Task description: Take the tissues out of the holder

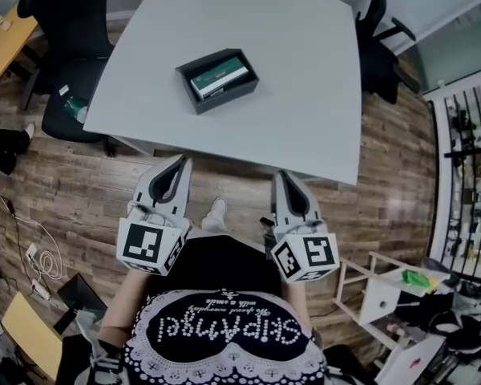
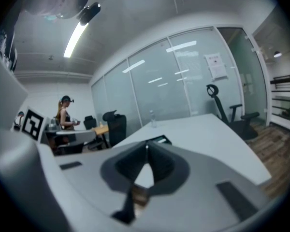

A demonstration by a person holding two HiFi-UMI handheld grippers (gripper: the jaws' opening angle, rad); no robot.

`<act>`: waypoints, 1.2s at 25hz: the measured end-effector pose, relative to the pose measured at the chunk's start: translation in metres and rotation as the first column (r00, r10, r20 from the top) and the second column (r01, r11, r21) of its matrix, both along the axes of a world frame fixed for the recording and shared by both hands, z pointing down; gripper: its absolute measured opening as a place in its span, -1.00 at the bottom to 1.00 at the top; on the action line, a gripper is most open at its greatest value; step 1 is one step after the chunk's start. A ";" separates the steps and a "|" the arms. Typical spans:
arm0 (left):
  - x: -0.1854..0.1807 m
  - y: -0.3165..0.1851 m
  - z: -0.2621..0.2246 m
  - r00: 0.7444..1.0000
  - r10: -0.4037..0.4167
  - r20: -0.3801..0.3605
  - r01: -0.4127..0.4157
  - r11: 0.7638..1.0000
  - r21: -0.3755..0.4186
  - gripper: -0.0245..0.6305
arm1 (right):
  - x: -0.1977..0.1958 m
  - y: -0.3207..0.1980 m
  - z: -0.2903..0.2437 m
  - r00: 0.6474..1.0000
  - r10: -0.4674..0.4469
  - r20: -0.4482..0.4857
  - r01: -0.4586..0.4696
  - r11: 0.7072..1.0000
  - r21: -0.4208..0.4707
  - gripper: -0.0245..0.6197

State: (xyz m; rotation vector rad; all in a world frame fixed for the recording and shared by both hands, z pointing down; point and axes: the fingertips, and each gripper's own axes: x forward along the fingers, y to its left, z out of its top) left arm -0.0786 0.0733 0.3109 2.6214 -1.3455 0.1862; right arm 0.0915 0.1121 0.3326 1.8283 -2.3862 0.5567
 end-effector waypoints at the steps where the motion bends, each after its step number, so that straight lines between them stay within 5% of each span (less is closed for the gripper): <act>1: 0.002 -0.001 0.001 1.000 -0.003 0.001 0.003 1.000 0.000 -0.84 | 0.002 -0.001 0.000 1.000 0.001 0.000 -0.001 1.000 0.001 -0.81; 30: 0.007 -0.016 0.005 0.999 -0.051 0.014 0.051 0.999 -0.013 -0.84 | 0.029 -0.004 0.010 0.999 0.030 0.018 -0.029 0.999 -0.024 -0.81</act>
